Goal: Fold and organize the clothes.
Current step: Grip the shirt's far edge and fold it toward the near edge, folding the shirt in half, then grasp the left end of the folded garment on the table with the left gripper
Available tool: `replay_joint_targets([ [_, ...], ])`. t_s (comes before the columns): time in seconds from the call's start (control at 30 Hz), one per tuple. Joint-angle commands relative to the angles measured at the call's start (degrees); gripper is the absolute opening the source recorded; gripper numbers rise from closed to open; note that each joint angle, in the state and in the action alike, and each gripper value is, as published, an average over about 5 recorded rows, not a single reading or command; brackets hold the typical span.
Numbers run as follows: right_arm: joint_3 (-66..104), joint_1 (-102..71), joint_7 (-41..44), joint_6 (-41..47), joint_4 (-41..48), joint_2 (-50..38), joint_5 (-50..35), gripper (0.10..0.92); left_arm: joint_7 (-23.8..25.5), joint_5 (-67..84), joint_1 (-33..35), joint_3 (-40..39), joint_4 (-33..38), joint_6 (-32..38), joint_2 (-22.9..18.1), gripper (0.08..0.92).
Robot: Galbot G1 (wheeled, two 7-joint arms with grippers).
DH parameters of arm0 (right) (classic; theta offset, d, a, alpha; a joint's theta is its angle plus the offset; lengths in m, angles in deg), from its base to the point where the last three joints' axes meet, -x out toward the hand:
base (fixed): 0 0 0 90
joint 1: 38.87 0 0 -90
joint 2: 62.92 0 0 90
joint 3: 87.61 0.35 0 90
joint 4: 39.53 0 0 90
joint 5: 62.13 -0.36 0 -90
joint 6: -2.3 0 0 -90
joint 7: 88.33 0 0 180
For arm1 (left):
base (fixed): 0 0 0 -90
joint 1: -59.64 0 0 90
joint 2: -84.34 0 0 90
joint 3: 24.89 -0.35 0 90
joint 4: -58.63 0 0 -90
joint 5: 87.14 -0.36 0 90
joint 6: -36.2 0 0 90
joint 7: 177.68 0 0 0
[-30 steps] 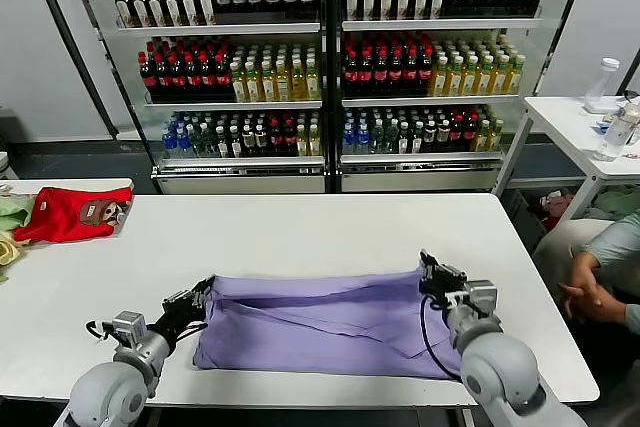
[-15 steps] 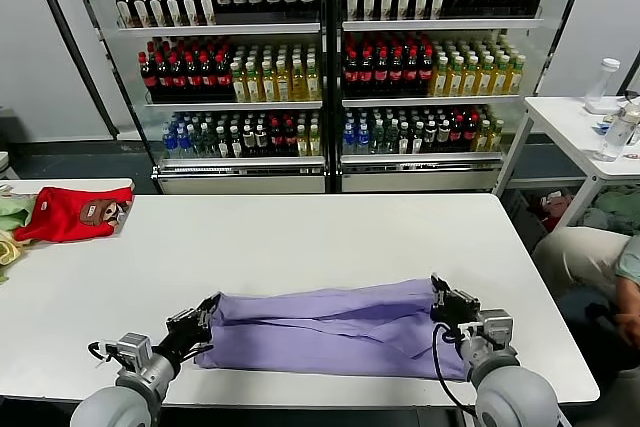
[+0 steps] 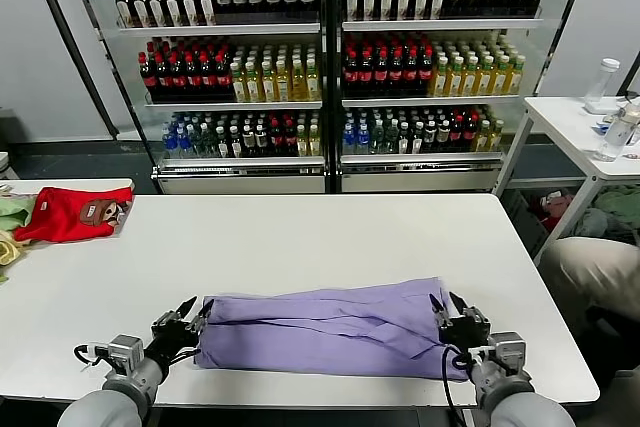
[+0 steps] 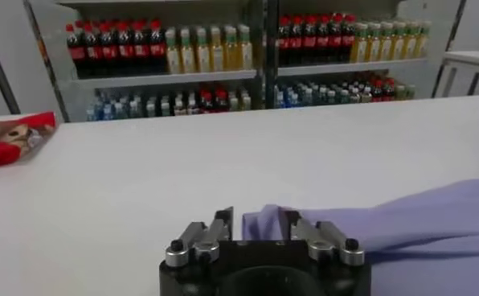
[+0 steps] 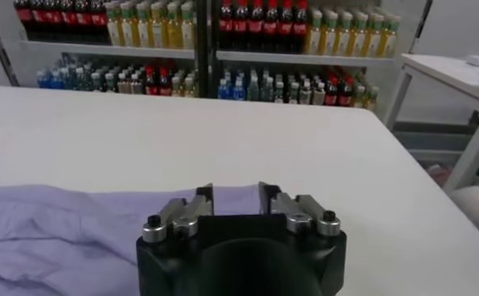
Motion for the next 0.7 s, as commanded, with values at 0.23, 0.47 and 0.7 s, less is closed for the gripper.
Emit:
replay_joint_targets([
  [0.23,2.2,-7.5,1.4,-1.7,-7.1,1.9,5.1,0.757,-15.3,7.7,-0.7,-3.5,1.4,-7.2,-7.5,0.701],
  [0.47,-0.1,-7.7,1.7,-2.8,-6.5,2.6,8.0,0.822,-14.8,7.7,-2.3,-4.0,-1.1,-7.5,-7.7,0.817],
  [0.7,-1.2,-7.4,1.6,-3.2,-5.8,2.9,8.8,0.823,-14.3,7.4,-2.2,-4.9,-1.1,-7.2,-8.3,0.812],
])
